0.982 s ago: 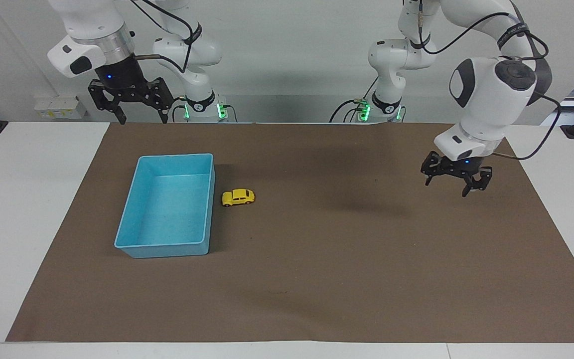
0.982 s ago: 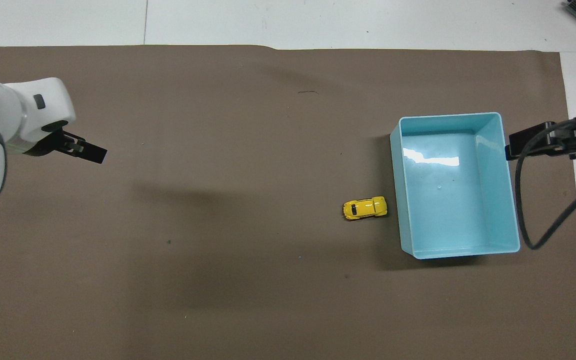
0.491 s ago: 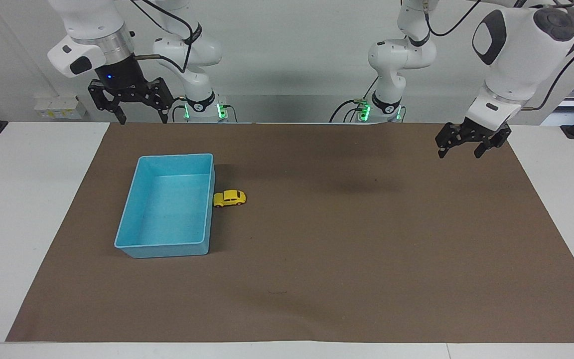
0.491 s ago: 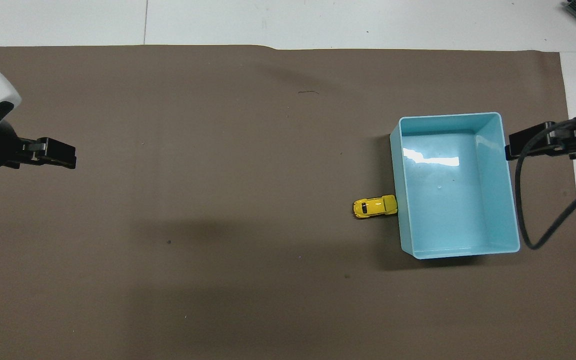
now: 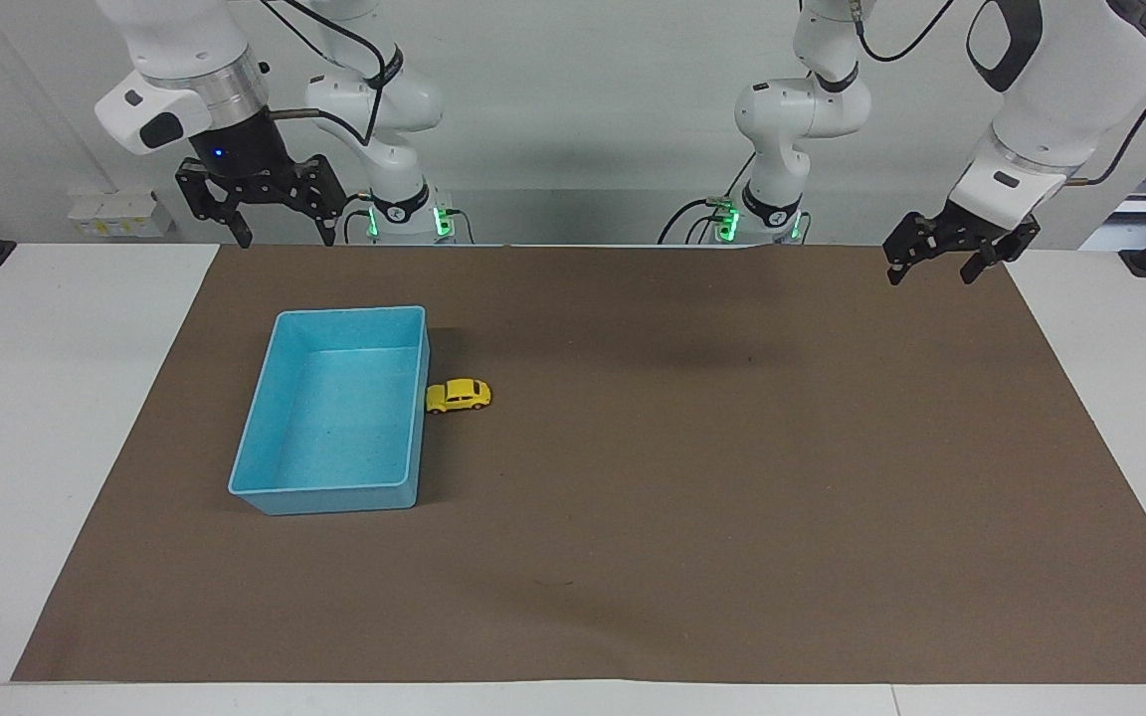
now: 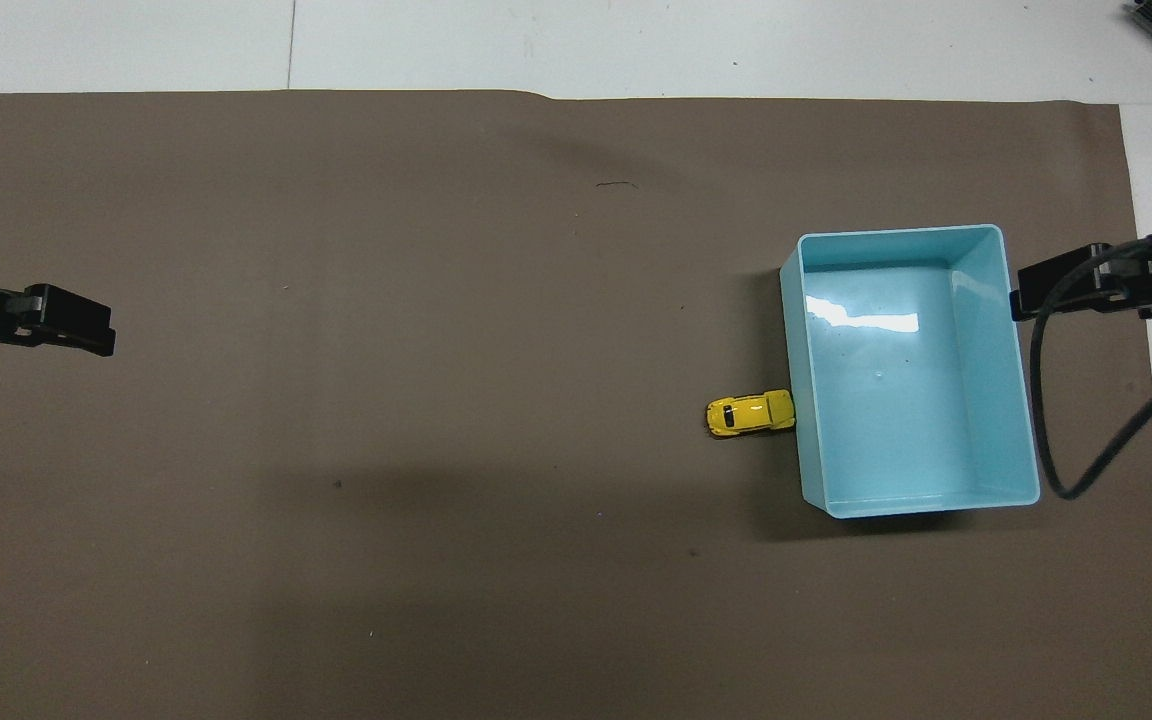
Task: Wind up and store yellow beetle car
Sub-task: 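Withdraw the left gripper back to its rest position, then reach the right gripper down to the yellow car beside the bin, then grasp the yellow car with the right gripper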
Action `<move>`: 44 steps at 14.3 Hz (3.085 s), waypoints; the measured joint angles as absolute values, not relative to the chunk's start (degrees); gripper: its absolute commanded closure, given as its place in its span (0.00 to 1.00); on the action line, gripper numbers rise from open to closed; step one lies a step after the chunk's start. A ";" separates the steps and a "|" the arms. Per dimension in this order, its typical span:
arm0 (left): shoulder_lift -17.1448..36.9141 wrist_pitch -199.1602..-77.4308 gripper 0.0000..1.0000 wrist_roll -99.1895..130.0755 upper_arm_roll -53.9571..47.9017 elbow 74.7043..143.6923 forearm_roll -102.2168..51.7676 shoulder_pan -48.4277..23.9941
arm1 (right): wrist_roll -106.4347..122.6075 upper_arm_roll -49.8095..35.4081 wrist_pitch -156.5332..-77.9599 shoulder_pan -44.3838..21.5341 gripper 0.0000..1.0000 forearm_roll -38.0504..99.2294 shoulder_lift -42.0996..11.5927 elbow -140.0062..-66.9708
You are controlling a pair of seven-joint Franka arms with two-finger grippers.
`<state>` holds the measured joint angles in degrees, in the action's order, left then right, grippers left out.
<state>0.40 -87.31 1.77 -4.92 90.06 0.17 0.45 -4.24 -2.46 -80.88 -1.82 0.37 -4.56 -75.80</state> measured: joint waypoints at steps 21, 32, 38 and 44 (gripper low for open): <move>0.40 -87.10 0.00 1.92 -4.92 90.06 0.17 0.45 | 23.36 -5.33 -82.99 -7.14 0.00 0.86 0.42 -83.59; 0.40 -87.08 0.00 1.93 -4.92 90.06 0.17 0.45 | 55.77 -5.49 -99.21 -10.85 0.00 1.08 0.52 -97.62; 0.40 -87.08 0.00 1.94 -4.92 90.06 0.17 0.45 | 58.86 -5.55 -109.84 -12.98 0.00 1.03 -1.10 -107.15; 0.40 -87.07 0.00 1.95 -4.92 90.06 0.17 0.45 | 65.39 -5.33 -118.17 -13.07 0.00 0.65 -2.03 -114.96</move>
<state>0.40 -87.07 1.95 -4.92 90.06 0.17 0.45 65.39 -5.33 -118.17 -13.07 0.65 -2.03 -114.96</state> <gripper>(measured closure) 0.000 0.000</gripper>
